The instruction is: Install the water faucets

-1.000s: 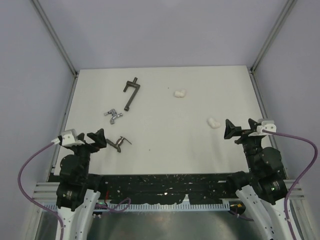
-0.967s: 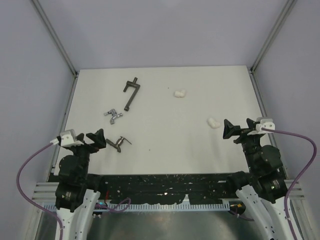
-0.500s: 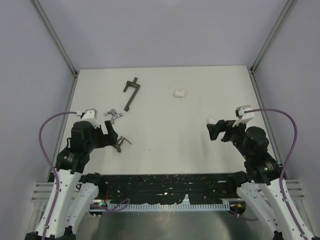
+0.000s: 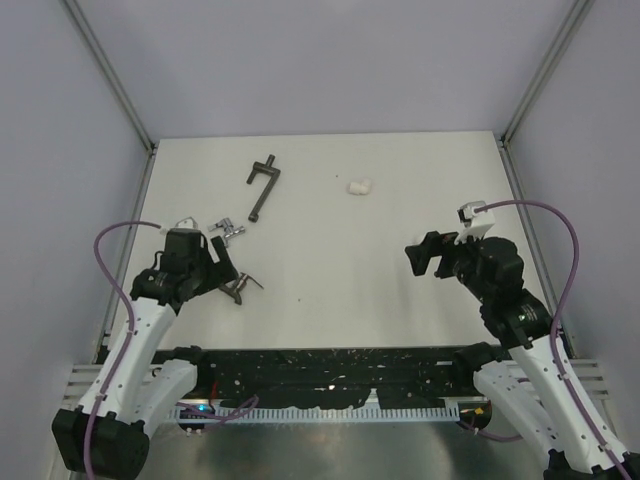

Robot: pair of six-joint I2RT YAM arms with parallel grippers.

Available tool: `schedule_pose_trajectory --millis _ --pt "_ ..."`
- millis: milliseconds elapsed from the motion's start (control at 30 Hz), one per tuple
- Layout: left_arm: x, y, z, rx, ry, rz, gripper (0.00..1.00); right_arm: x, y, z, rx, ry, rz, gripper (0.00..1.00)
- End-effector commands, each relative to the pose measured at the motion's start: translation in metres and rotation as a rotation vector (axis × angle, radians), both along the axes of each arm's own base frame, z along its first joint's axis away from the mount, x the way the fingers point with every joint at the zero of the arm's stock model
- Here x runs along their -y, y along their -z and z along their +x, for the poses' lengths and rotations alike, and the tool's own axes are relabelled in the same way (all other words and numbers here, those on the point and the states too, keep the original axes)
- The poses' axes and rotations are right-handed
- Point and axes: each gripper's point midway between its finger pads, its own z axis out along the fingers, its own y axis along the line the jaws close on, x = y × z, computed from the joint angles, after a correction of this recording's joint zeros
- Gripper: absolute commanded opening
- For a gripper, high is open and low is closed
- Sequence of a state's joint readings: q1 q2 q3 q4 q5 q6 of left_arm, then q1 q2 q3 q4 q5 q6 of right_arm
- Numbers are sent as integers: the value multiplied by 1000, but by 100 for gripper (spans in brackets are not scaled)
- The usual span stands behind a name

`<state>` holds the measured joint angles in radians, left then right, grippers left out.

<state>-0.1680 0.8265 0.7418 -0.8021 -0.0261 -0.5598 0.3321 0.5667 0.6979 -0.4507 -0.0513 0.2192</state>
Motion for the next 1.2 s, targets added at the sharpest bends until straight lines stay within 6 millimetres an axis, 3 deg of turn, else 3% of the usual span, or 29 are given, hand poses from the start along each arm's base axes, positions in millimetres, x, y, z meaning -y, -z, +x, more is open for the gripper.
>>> schedule_pose_trajectory --millis 0,100,400,733,933,1033,1167 --pt "-28 4 12 -11 -274 42 89 -6 -8 0 2 -23 26 95" --pt "-36 16 15 -64 -357 62 87 -12 -1 1 -25 -47 35 96" --pt "-42 46 39 -150 -500 42 70 -21 21 0 -93 -102 18 100" --pt "-37 83 57 -245 -520 29 61 -27 30 0 -112 -132 18 94" --pt "-33 105 53 -320 -512 30 53 -28 34 0 -122 -138 16 93" --pt "-31 109 50 -341 -502 26 42 -28 35 0 -126 -139 17 93" --pt "-28 106 48 -339 -482 13 18 -30 36 1 -134 -146 20 93"
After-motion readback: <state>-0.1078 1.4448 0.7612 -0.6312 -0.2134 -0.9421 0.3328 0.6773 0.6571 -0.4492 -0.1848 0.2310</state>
